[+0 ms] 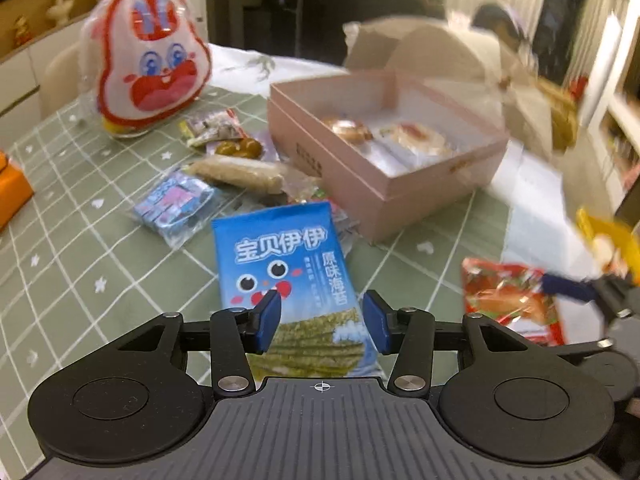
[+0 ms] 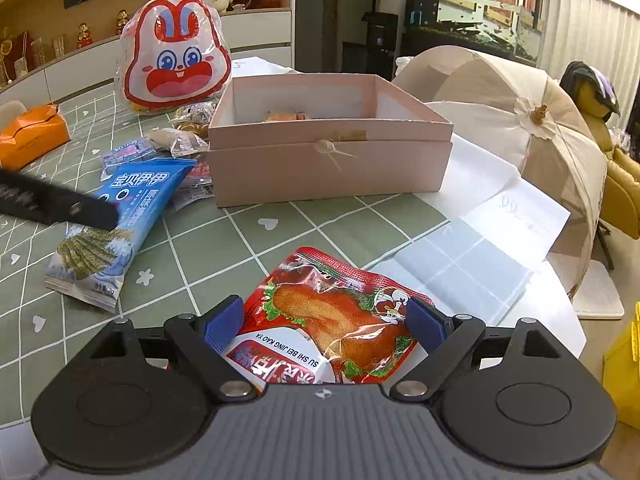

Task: Organize snacks
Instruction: 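Lift the seaweed packet with the left tool while the right tool lifts the chicken packet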

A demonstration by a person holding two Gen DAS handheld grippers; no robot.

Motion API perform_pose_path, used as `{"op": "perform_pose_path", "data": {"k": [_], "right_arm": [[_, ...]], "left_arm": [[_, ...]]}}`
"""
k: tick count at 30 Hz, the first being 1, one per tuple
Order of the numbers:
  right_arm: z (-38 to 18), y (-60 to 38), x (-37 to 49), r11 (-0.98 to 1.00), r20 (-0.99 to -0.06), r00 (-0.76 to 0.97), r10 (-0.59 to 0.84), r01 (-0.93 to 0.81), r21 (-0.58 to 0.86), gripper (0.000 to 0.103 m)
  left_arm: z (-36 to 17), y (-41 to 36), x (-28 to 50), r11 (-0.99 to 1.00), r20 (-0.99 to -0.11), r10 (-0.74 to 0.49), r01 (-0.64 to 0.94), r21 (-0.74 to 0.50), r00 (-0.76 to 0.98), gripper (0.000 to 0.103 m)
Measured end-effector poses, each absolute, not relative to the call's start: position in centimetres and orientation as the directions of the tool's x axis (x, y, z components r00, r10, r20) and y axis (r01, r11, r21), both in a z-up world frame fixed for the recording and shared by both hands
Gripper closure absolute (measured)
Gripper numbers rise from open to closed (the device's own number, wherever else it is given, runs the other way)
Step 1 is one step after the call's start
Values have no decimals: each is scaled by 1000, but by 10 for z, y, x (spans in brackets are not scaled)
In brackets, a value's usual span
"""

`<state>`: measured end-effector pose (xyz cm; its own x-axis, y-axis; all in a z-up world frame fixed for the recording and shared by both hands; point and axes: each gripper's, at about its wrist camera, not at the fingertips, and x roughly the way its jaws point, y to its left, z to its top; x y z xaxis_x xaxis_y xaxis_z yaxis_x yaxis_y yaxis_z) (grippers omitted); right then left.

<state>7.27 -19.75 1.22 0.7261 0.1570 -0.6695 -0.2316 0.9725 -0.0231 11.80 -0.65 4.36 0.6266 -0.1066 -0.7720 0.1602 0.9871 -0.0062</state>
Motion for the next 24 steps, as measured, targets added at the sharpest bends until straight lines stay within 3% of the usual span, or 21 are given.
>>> {"op": "perform_pose_path", "data": {"k": [2,4,6,10,12,14,24], "right_arm": [[12,-197,72,972,-671,725,155,-233,-27,15],[12,-197,72,972,-672,724,156,-235,-27,14],[12,-196,72,972,-671,724,158,-235,-25,14],[11,-195,72,972,-671,726,154,-234,-31,13],[11,-195,72,972,-669,727,155,-235,-30,13],[10,-196,72,971,-668,727,156,-236,-29,12],[9,-195,71,970,-661,733,158,-241,-35,10]], "left_arm": [[32,-19,125,980,-801,-85,196,41,593,50],[29,-26,126,974,-807,-87,219,54,585,32],[29,-24,129,974,-819,-128,226,1,560,21],[33,-13,130,978,-814,-174,198,-74,555,25],[35,-10,125,986,-801,-100,168,0,590,30],[32,-9,123,985,-795,-13,147,95,606,29],[21,-3,133,986,-819,-4,139,93,574,18]]}}
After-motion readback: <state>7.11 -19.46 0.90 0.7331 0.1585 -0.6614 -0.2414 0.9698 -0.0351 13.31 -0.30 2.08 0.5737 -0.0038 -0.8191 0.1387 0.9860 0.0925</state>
